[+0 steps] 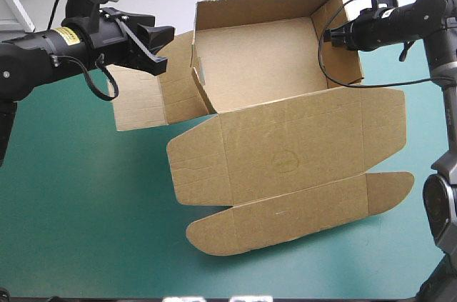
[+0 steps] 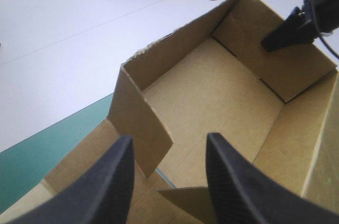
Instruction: Fold the box
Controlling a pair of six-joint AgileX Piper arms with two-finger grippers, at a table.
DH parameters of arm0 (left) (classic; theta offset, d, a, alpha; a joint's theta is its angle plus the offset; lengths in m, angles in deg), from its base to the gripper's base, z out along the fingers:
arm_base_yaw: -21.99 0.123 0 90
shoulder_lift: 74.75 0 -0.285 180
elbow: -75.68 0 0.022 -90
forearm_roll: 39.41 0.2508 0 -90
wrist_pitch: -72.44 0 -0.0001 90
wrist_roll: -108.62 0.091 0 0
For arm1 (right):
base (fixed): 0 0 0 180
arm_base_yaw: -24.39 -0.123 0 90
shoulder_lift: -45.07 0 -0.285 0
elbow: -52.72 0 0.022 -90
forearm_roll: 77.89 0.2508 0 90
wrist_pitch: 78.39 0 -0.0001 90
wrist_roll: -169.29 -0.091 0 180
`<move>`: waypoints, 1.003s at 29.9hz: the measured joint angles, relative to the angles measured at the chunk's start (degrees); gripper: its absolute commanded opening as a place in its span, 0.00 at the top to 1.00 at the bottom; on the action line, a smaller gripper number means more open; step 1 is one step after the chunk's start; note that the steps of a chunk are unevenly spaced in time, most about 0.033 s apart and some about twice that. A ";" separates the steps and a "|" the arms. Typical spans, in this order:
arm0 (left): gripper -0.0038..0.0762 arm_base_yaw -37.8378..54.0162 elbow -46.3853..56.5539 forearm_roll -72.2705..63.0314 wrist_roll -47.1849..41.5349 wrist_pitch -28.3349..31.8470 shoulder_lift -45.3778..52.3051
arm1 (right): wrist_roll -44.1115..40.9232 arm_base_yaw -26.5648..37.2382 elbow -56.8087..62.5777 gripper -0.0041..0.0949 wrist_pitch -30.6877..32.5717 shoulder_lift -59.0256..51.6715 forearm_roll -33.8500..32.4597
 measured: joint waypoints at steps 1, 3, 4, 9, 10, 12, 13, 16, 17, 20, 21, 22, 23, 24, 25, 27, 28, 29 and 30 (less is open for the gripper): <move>0.56 0.70 0.31 0.06 -0.16 -0.36 0.06 | 0.00 0.00 0.00 0.97 0.00 0.00 -0.05; 0.56 2.23 1.27 -0.07 -0.44 -0.81 0.24 | 0.00 0.00 0.00 0.97 0.02 0.00 -0.11; 0.56 3.28 2.02 -0.31 -0.44 -0.88 0.43 | 0.00 0.00 0.00 0.97 0.07 0.00 -0.11; 0.56 9.86 5.65 -4.28 0.76 -0.62 1.65 | 0.00 0.00 0.00 0.98 0.21 0.00 -0.23; 0.56 11.57 6.42 -5.39 1.29 -0.52 2.04 | 0.00 0.00 0.00 0.98 0.28 0.00 -0.34; 0.56 15.00 7.92 -6.53 2.09 -0.55 2.73 | 0.00 0.00 0.00 0.98 0.28 0.00 -0.39; 0.56 17.23 8.79 -6.90 2.58 -0.62 2.96 | 0.00 0.00 0.00 0.98 0.28 0.00 -0.39; 0.56 25.03 11.49 -9.67 3.06 -0.86 3.04 | 0.00 0.00 0.00 0.98 0.28 0.00 -0.39; 0.56 28.18 12.60 -11.88 3.46 -0.86 2.93 | 0.00 0.00 0.00 0.98 0.28 0.00 -0.39; 0.56 36.77 16.27 -20.00 6.37 -1.44 2.81 | 0.00 0.00 0.00 0.98 0.28 0.00 -0.39; 0.56 39.51 17.57 -22.63 7.61 -2.25 2.70 | 0.00 0.00 0.00 0.98 0.28 0.00 -0.39; 0.56 42.04 18.69 -24.34 8.52 -3.06 2.47 | 0.00 0.00 0.00 0.98 0.28 0.00 -0.39; 0.56 44.31 20.29 -26.09 9.43 -3.92 2.22 | 0.00 0.00 0.00 0.98 0.28 0.00 -0.45; 0.56 46.32 22.16 -27.56 10.33 -4.55 1.87 | 0.00 0.00 0.00 0.98 0.28 0.00 -0.56; 0.56 47.79 23.85 -29.11 11.21 -4.67 1.54 | 0.00 0.00 0.00 0.98 0.28 0.00 -0.67; 0.56 50.70 28.51 -33.08 13.60 -4.40 0.45 | 0.00 0.00 0.00 0.98 0.43 0.00 -0.86; 0.56 51.56 30.81 -35.11 14.66 -4.21 -0.07 | 0.00 0.00 0.00 0.98 0.50 0.00 -0.91; 0.56 52.41 33.00 -37.71 16.03 -3.92 -0.74 | 0.06 0.00 0.00 0.98 0.50 0.00 -0.99; 0.56 52.97 34.99 -40.26 17.40 -3.70 -1.46 | 0.07 0.00 0.00 0.98 0.50 0.00 -1.01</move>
